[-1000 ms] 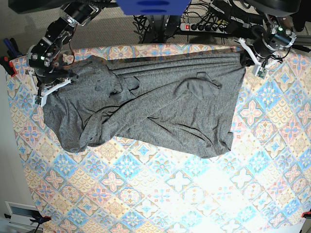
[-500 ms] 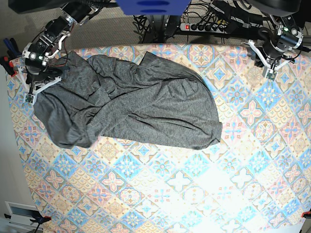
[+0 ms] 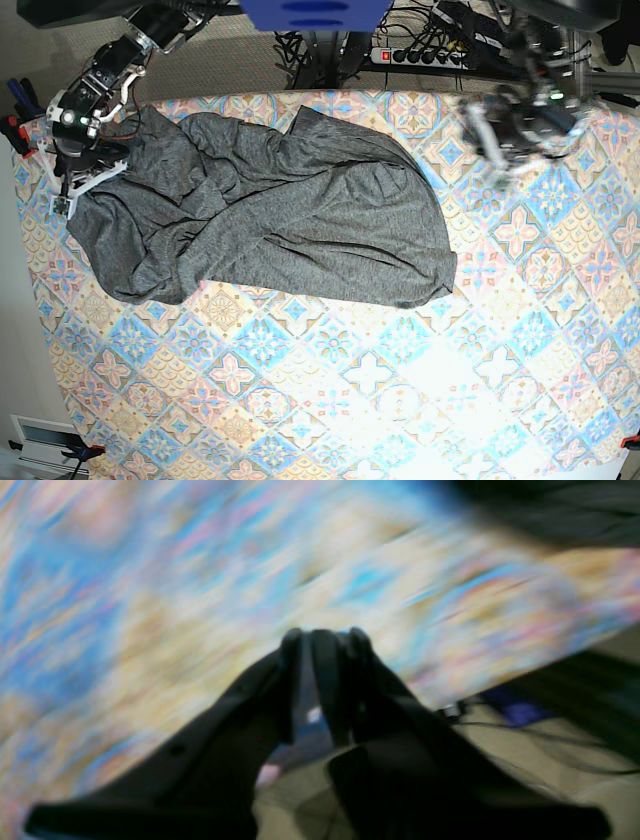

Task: Layout the t-shirt on the table in an organized manner, then fold the t-shirt properly
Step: 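Move the left gripper back over the shirt and grasp its edge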

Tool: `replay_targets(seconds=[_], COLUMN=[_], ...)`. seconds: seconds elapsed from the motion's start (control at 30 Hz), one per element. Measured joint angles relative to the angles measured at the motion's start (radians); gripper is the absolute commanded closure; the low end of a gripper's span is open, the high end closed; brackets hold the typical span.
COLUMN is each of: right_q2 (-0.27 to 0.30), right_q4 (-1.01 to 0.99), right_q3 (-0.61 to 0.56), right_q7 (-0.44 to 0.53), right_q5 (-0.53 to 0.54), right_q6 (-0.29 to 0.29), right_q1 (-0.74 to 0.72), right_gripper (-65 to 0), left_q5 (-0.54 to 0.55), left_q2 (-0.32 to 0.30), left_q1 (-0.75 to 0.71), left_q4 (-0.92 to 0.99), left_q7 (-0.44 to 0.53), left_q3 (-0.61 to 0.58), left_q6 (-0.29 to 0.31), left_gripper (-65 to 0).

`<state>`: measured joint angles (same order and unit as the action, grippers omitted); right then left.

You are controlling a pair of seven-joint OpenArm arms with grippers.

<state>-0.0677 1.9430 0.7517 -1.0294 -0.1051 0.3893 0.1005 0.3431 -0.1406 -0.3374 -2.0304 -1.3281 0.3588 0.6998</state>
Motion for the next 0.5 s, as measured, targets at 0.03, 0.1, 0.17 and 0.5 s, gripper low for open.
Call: replay_targets(seconds=[0.03,0.1,0.17,0.5], right_q2=[0.000,0.001,0.000,0.000], right_q4=[0.000,0.000,0.000,-0.056], right_q3=[0.000,0.000,-0.001,-0.063], right_q7=[-0.001,0.000,0.000,0.000], right_q5=[0.000,0.000,0.000,0.000], right_q6=[0.000,0.000,0.000,0.002], right_q1=[0.000,0.000,0.000,0.006], right_gripper=[0.0,0.0,0.0,0.0], left_q5=[0.004,-0.001,-0.003,0.017], left_q2=[0.011,0.043,0.080,0.206], left_q1=[-0.003,-0.003,-0.006,-0.014], left_q4=[0.000,0.002,0.005,0.186], left_q7=[0.000,-0.001,-0.001,0.027], left_q3=[-0.043,-0.092,-0.121,-0.214], left_q6=[0.000,0.000,0.000,0.000], left_gripper=[-14.3,-16.5,-19.6,-30.2])
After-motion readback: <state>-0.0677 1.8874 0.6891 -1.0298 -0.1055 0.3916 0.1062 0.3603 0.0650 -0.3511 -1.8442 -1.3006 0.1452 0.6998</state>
